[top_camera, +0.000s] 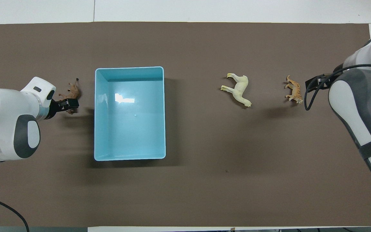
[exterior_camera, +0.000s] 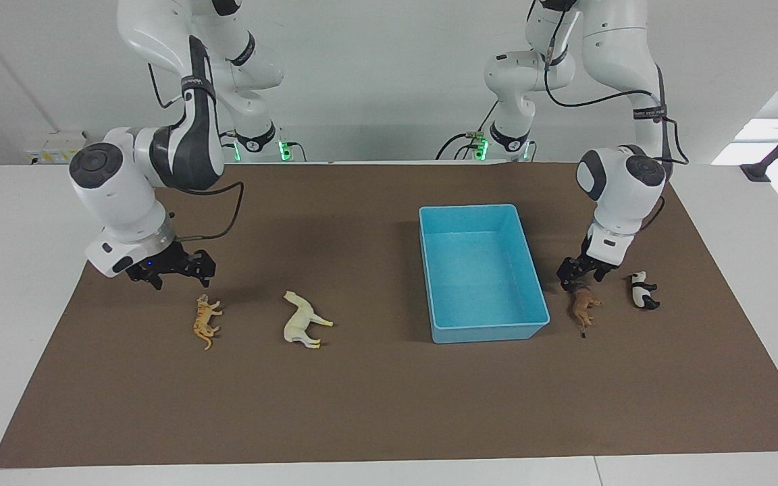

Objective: Put all toys into storage box
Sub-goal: 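Grasp the brown horse with the left gripper while the right gripper reaches the tan deer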

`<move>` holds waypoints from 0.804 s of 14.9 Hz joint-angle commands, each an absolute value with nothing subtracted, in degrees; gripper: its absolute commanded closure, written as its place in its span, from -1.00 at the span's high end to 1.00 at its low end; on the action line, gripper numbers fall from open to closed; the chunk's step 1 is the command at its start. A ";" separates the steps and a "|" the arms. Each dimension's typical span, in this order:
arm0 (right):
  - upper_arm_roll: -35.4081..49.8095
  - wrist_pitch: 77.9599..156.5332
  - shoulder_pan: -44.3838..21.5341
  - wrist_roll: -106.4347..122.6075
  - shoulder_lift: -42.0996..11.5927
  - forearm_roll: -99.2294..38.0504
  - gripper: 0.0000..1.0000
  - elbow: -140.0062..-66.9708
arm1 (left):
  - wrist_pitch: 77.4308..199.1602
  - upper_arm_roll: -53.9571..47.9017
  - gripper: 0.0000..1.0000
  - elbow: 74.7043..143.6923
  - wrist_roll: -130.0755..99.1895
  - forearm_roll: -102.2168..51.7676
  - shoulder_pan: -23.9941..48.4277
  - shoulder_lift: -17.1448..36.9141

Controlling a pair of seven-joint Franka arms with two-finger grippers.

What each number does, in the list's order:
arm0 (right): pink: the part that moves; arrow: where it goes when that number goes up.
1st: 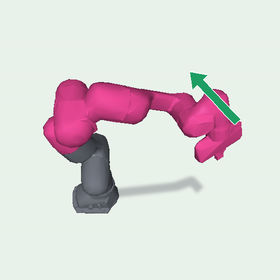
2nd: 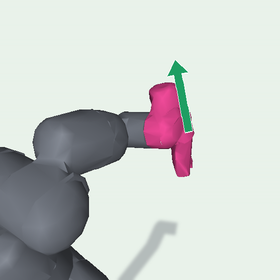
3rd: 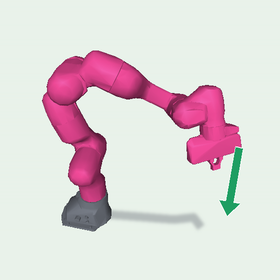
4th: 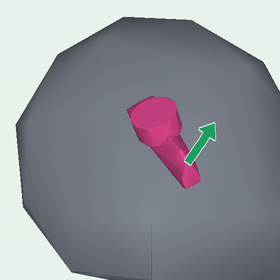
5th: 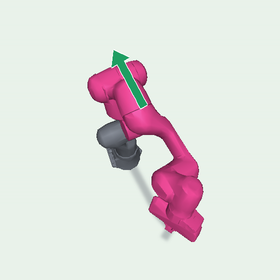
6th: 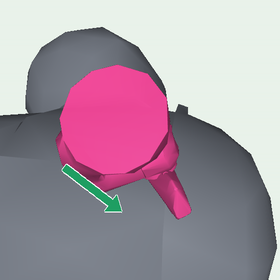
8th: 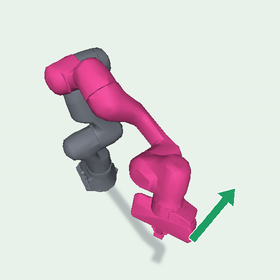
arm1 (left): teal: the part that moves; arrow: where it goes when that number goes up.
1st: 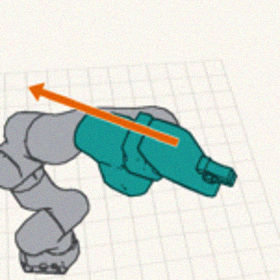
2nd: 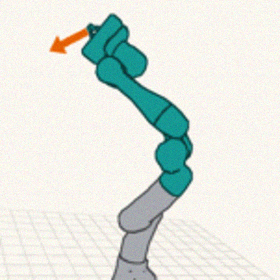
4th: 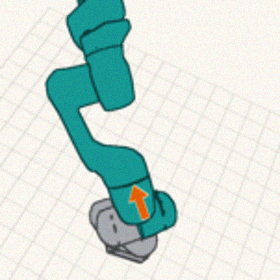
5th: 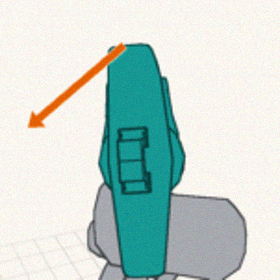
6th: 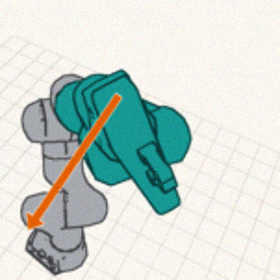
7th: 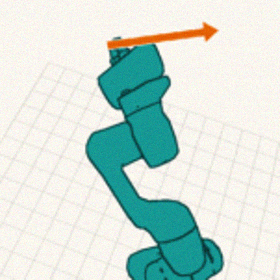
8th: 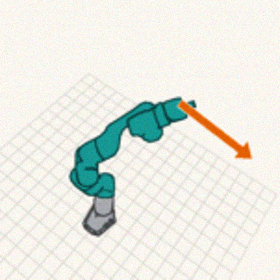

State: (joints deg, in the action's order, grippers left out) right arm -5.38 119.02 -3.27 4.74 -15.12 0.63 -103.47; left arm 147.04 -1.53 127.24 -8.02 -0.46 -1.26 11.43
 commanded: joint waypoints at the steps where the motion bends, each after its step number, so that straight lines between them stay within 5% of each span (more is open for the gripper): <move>1: -5.27 123.30 -3.08 6.94 -17.04 0.88 1.00 -104.68 | 149.24 -1.49 0.68 125.95 -5.63 0.00 -1.85 13.88; 3: -5.27 126.37 -4.13 7.29 -19.85 1.05 1.00 -104.59 | 148.10 -1.49 -0.21 124.46 -5.89 -0.09 -1.93 14.06; 5: -5.27 129.89 -4.13 7.29 -21.96 1.05 1.00 -104.59 | 142.94 -1.49 -0.86 120.87 -5.89 -0.09 -1.76 14.24; 6: -5.27 130.16 -4.13 7.38 -22.32 1.05 1.00 -104.59 | 139.52 -1.49 -1.00 118.41 -6.15 -0.09 -1.32 14.41; 12: -5.27 133.75 -3.96 10.20 -23.21 1.32 1.00 -107.74 | 119.15 -1.84 -1.00 104.09 -11.50 -0.09 1.13 13.54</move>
State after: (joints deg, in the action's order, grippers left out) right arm -5.46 130.40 -4.30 8.82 -23.74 0.68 -104.73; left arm 128.25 -2.02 110.70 -8.36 -0.47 -0.89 13.52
